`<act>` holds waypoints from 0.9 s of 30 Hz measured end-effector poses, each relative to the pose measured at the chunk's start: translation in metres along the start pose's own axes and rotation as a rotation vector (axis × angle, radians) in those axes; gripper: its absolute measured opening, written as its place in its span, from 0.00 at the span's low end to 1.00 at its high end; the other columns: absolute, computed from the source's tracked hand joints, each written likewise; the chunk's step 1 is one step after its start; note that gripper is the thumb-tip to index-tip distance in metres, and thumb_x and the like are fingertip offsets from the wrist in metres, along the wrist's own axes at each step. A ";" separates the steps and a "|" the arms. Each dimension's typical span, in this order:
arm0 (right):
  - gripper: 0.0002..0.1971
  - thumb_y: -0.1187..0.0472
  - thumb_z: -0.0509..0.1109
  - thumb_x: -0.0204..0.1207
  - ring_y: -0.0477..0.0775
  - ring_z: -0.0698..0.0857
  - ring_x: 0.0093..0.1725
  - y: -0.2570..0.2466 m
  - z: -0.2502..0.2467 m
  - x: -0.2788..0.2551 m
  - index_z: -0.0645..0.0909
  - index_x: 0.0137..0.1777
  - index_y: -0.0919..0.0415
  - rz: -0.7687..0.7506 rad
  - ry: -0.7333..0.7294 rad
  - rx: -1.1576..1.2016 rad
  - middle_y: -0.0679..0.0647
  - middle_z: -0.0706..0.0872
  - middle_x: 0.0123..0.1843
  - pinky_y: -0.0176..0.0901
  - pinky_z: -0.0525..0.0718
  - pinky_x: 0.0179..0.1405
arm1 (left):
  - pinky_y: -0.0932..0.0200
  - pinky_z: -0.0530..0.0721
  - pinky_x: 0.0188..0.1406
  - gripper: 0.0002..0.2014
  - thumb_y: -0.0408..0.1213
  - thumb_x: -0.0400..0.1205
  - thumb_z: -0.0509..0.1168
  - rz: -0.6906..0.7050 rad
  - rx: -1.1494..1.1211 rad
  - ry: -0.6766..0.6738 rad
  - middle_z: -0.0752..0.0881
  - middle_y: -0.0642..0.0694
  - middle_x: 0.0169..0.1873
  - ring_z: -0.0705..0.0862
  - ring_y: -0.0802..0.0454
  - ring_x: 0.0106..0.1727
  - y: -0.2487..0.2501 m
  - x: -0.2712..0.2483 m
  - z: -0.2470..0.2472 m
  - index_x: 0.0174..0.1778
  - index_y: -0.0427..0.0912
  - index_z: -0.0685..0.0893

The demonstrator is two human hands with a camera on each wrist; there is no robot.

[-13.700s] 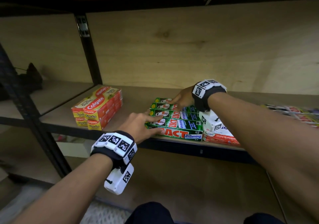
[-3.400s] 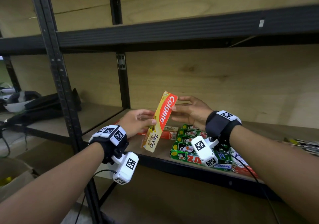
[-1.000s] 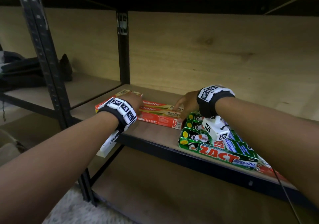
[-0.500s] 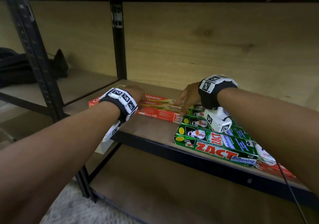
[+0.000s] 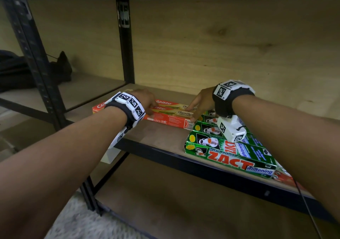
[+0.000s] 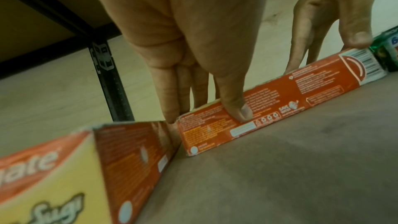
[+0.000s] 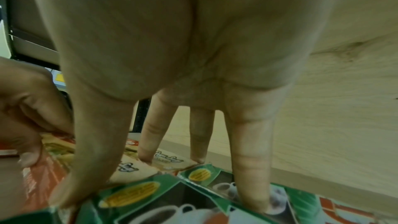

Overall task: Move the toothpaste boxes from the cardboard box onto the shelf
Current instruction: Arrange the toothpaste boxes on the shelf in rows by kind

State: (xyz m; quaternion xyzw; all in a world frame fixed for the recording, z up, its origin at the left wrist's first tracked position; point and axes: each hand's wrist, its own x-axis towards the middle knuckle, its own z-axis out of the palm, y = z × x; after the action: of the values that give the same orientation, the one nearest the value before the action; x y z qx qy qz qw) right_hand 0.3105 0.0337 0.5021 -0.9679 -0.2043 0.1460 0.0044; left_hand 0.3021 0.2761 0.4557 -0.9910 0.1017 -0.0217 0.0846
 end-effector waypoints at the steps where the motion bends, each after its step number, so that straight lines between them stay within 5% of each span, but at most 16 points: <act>1: 0.31 0.42 0.78 0.69 0.49 0.71 0.76 0.001 0.001 0.000 0.78 0.74 0.40 0.000 0.003 -0.011 0.44 0.74 0.78 0.36 0.63 0.60 | 0.57 0.82 0.52 0.22 0.50 0.78 0.72 -0.001 -0.003 0.002 0.88 0.45 0.57 0.86 0.43 0.54 0.000 0.001 0.001 0.68 0.50 0.85; 6: 0.31 0.40 0.77 0.70 0.50 0.71 0.77 -0.001 0.003 0.000 0.77 0.74 0.38 0.007 -0.001 -0.037 0.44 0.73 0.79 0.39 0.64 0.63 | 0.55 0.84 0.53 0.20 0.50 0.80 0.70 0.008 0.033 0.038 0.88 0.46 0.55 0.87 0.44 0.52 0.001 -0.003 0.001 0.68 0.51 0.85; 9: 0.30 0.41 0.76 0.72 0.50 0.72 0.77 -0.003 0.005 0.000 0.75 0.75 0.38 0.019 -0.002 -0.060 0.43 0.73 0.79 0.42 0.66 0.70 | 0.54 0.81 0.62 0.22 0.51 0.82 0.66 0.013 0.084 0.073 0.83 0.41 0.66 0.83 0.40 0.63 0.004 -0.009 0.006 0.73 0.54 0.80; 15: 0.31 0.45 0.71 0.78 0.52 0.73 0.77 -0.007 0.017 -0.003 0.69 0.80 0.41 0.011 0.030 -0.106 0.46 0.70 0.82 0.39 0.69 0.66 | 0.50 0.69 0.77 0.23 0.43 0.88 0.59 -0.077 -0.018 0.056 0.67 0.35 0.80 0.69 0.38 0.79 0.013 -0.025 0.018 0.81 0.49 0.70; 20: 0.32 0.53 0.64 0.81 0.56 0.66 0.82 -0.014 0.019 -0.003 0.60 0.85 0.43 0.023 -0.014 -0.228 0.51 0.63 0.85 0.47 0.67 0.77 | 0.52 0.79 0.66 0.22 0.57 0.80 0.63 -0.006 -0.153 0.095 0.83 0.48 0.68 0.82 0.44 0.67 -0.019 -0.074 0.003 0.71 0.60 0.80; 22: 0.30 0.55 0.62 0.82 0.55 0.68 0.81 -0.019 0.019 -0.006 0.63 0.84 0.47 -0.001 0.011 -0.248 0.52 0.65 0.84 0.45 0.68 0.75 | 0.51 0.81 0.62 0.22 0.58 0.79 0.63 -0.044 -0.174 0.091 0.86 0.48 0.63 0.84 0.44 0.63 -0.042 -0.096 0.004 0.69 0.60 0.80; 27: 0.26 0.61 0.63 0.82 0.54 0.73 0.77 -0.056 0.019 -0.018 0.70 0.79 0.48 -0.143 0.159 -0.255 0.50 0.70 0.82 0.40 0.71 0.70 | 0.54 0.73 0.72 0.34 0.62 0.79 0.65 -0.296 -0.292 0.102 0.75 0.47 0.76 0.75 0.44 0.74 -0.091 -0.140 0.026 0.82 0.64 0.63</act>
State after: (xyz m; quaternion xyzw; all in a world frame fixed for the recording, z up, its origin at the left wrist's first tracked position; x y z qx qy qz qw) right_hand 0.2668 0.0768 0.4926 -0.9522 -0.2884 0.0413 -0.0921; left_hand 0.1847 0.3973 0.4418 -0.9945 -0.0386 -0.0689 -0.0694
